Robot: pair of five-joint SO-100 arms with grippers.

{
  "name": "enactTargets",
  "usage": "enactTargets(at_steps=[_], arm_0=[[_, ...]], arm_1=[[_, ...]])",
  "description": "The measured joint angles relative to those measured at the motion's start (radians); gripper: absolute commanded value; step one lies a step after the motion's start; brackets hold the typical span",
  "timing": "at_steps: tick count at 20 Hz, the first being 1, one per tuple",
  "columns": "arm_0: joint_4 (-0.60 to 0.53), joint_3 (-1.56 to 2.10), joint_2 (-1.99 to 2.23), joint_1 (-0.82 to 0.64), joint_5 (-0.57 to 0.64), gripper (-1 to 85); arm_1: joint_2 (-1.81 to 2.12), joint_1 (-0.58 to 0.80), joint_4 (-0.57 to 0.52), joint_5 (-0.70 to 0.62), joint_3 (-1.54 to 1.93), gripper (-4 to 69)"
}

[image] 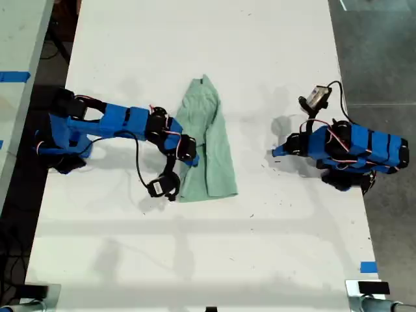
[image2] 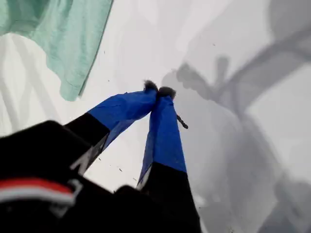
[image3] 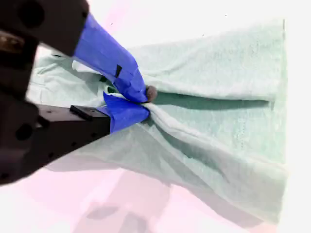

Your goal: Fold t shirt

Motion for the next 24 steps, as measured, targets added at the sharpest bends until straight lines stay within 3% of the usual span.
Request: enactTargets(at_steps=[2, 5, 10, 13, 18, 21, 24], arm_0=[[-0.037, 0.0, -0.043, -0.017, 0.006, 2.3], [-0.074, 0.0, -0.115, -0.04, 0.011, 14.4], [-0.118, 0.0, -0.147, -0.048, 0.031, 16.4], [-0.121, 0.0, -0.146, -0.048, 0.051, 14.0], [-0.044, 0.0, 0.049, -0.046, 0.078, 0.0], [0.038, 0.028, 0.267, -0.046, 0.091, 0.0], [0.046, 0.261, 0.569, -0.067, 0.11, 0.0]], arm_1=[[0.0, 0.0, 0.0, 0.0, 0.0, 0.5], [0.0, 0.0, 0.0, 0.0, 0.0, 0.5], [0.0, 0.0, 0.0, 0.0, 0.0, 0.5], [0.0, 0.0, 0.0, 0.0, 0.0, 0.5], [0.0, 0.0, 0.0, 0.0, 0.0, 0.5], [0.0, 0.0, 0.0, 0.0, 0.0, 0.5], [0.0, 0.0, 0.0, 0.0, 0.0, 0.5]])
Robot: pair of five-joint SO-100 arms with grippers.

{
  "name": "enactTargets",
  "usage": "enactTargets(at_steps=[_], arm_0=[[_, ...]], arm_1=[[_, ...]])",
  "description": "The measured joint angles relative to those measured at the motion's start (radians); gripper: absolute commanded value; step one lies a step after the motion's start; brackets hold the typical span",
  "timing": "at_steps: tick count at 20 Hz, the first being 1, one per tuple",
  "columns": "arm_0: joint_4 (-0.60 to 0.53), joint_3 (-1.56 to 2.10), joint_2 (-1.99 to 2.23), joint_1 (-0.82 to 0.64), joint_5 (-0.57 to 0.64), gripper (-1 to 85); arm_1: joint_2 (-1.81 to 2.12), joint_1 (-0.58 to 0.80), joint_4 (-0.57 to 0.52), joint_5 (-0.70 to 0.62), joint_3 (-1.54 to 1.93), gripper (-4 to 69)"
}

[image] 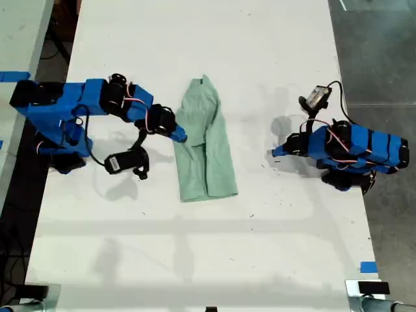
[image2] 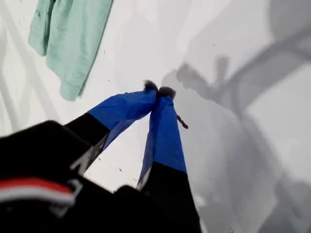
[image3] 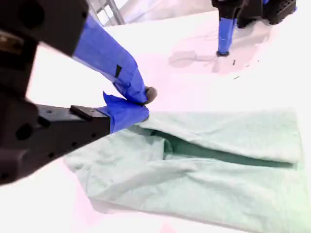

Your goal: Fold t shirt

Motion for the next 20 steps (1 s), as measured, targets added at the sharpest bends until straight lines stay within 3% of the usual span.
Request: enactTargets(at_steps=[4, 8, 10, 13, 16, 20], arm_0=[[-0.15, 0.543, 0.534, -0.094, -0.005, 0.0], [-0.35, 1.101, 0.974, -0.095, -0.018, 0.0], [-0.393, 1.313, 1.124, -0.135, -0.018, 0.0], [-0.376, 1.497, 1.376, -0.173, -0.006, 0.0], [-0.261, 1.575, 1.62, -0.192, 0.005, 0.0], [-0.227, 1.598, 1.666, -0.158, -0.014, 0.0]], arm_1=[[0.0, 0.0, 0.0, 0.0, 0.0, 0.5], [0.0, 0.0, 0.0, 0.0, 0.0, 0.5], [0.0, 0.0, 0.0, 0.0, 0.0, 0.5], [0.0, 0.0, 0.0, 0.0, 0.0, 0.5], [0.0, 0.0, 0.0, 0.006, 0.0, 0.5], [0.0, 0.0, 0.0, 0.009, 0.0, 0.5]])
